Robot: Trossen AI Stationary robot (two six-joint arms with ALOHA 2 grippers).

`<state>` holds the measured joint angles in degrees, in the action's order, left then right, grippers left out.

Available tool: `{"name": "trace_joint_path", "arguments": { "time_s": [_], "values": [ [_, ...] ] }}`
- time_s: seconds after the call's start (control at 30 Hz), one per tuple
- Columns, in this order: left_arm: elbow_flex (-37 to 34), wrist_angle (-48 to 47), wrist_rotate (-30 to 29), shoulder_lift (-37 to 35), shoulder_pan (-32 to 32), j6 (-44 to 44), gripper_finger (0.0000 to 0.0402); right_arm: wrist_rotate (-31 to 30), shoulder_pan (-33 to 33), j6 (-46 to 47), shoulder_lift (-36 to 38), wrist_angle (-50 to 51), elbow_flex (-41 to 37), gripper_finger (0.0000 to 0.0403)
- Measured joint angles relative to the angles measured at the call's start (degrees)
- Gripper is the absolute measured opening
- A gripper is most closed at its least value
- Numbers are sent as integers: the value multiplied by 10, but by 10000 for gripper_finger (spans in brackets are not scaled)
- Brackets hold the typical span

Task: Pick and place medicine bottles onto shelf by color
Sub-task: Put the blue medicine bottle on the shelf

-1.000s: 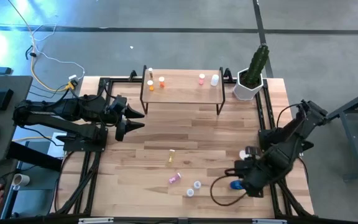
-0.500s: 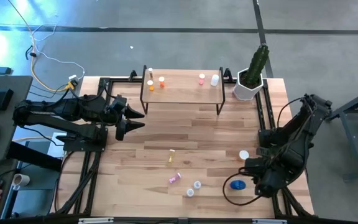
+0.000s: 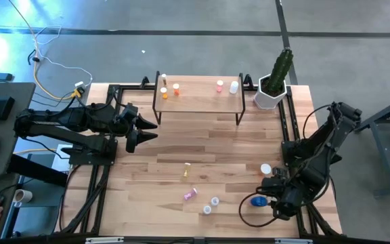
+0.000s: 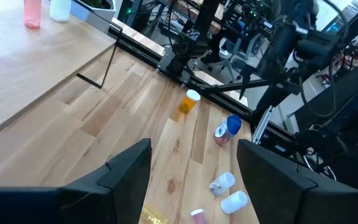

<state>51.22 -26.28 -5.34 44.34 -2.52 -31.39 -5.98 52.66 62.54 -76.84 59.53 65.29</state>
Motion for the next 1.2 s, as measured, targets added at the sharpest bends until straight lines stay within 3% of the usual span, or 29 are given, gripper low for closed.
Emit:
{"name": "trace_joint_path", "arguments": {
  "time_s": [0.43, 0.7, 0.97, 1.07, 1.2],
  "values": [
    [0, 0, 0, 0, 0, -1, 227, 2, -2, 5, -1, -160, -123, 254],
    [0, 0, -14, 0, 0, -1, 227, -4, -2, -2, -9, -187, -144, 254],
    [0, 0, -14, 0, 0, -1, 227, -8, -2, -37, -66, -212, -144, 254],
    [0, 0, -15, 0, 0, -1, 227, -16, -2, -27, -73, -213, -144, 243],
    [0, 0, -15, 0, 0, 0, 227, -24, -2, -24, -71, -214, -144, 199]
  ]
}}
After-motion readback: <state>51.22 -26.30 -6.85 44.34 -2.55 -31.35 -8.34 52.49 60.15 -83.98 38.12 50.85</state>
